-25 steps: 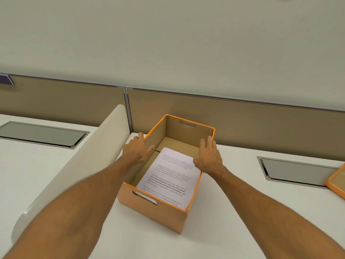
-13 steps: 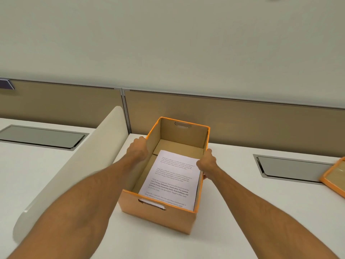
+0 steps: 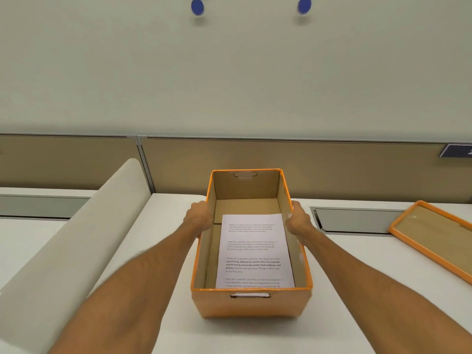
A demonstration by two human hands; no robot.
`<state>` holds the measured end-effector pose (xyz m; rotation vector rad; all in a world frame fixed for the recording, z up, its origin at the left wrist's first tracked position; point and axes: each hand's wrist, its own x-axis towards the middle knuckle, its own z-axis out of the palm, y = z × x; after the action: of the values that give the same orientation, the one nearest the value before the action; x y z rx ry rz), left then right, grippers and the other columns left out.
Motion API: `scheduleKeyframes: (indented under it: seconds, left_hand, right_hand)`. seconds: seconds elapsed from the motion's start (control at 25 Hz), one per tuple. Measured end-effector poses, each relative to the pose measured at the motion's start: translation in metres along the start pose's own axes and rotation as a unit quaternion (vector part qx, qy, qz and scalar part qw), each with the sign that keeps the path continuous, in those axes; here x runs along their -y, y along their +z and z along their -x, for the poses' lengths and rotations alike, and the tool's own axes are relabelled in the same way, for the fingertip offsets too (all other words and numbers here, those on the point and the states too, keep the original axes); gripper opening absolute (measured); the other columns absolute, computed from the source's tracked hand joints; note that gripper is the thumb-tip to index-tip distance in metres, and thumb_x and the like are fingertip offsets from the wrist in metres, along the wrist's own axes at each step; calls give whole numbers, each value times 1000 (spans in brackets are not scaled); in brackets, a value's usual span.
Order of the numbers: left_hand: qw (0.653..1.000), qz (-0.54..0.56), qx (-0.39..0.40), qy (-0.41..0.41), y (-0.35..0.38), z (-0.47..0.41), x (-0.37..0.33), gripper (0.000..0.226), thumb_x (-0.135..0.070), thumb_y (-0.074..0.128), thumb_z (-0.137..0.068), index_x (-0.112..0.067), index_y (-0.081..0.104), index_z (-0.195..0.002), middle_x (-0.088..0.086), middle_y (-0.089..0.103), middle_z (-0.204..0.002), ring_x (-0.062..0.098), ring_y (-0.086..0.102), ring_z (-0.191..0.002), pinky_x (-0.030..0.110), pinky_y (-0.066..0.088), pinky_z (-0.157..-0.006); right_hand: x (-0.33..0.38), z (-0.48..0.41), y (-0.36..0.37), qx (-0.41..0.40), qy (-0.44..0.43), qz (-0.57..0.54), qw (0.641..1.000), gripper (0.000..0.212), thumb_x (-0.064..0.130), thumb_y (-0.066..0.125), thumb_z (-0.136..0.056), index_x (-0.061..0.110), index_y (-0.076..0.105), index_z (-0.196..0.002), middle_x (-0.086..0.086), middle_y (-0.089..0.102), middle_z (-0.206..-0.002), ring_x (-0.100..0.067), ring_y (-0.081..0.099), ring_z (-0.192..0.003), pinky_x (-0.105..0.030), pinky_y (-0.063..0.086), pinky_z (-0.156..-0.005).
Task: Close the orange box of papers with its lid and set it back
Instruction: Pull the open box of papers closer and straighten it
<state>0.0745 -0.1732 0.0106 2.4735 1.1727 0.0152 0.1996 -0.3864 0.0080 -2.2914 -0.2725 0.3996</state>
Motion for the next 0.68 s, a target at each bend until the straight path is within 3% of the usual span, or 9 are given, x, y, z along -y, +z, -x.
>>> scheduleKeyframes:
  seconds: [0.16, 0.36, 0.52, 0.68]
  left_hand:
    - [1000, 0, -16, 19, 17, 26, -45, 16, 0, 50, -91, -2, 56, -106, 12, 55, -93, 33, 66, -87, 35, 54, -60]
    - [998, 2, -44, 36, 52, 81, -108, 11, -4, 50, -93, -4, 55, -102, 10, 55, -92, 29, 63, -87, 36, 56, -68]
    - [998, -6, -59, 35, 74, 124, -143, 4, -4, 49, -93, -6, 51, -95, 12, 56, -95, 29, 60, -83, 34, 52, -63]
    - [998, -10, -50, 28, 87, 154, -159, 5, -3, 51, -93, -5, 52, -97, 15, 59, -99, 32, 64, -89, 37, 56, -69]
  right_hand:
    - [-32, 3, -48, -13, -2, 3, 1000, 53, -6, 45, -95, 15, 34, -141, -17, 55, -119, -28, 56, -100, -33, 48, -73]
    - [-91, 13, -118, -13, 5, 24, 1000, 49, -7, 46, -94, 12, 37, -138, -20, 55, -123, -29, 57, -101, -34, 49, -74]
    - [-129, 24, -157, -4, 3, 38, 999, 52, -10, 45, -92, 11, 36, -139, -21, 54, -125, -26, 52, -95, -32, 45, -71]
    - [-158, 36, -175, 3, 16, 40, 999, 49, -10, 45, -92, 9, 38, -136, -21, 55, -125, -31, 56, -107, -37, 49, -77]
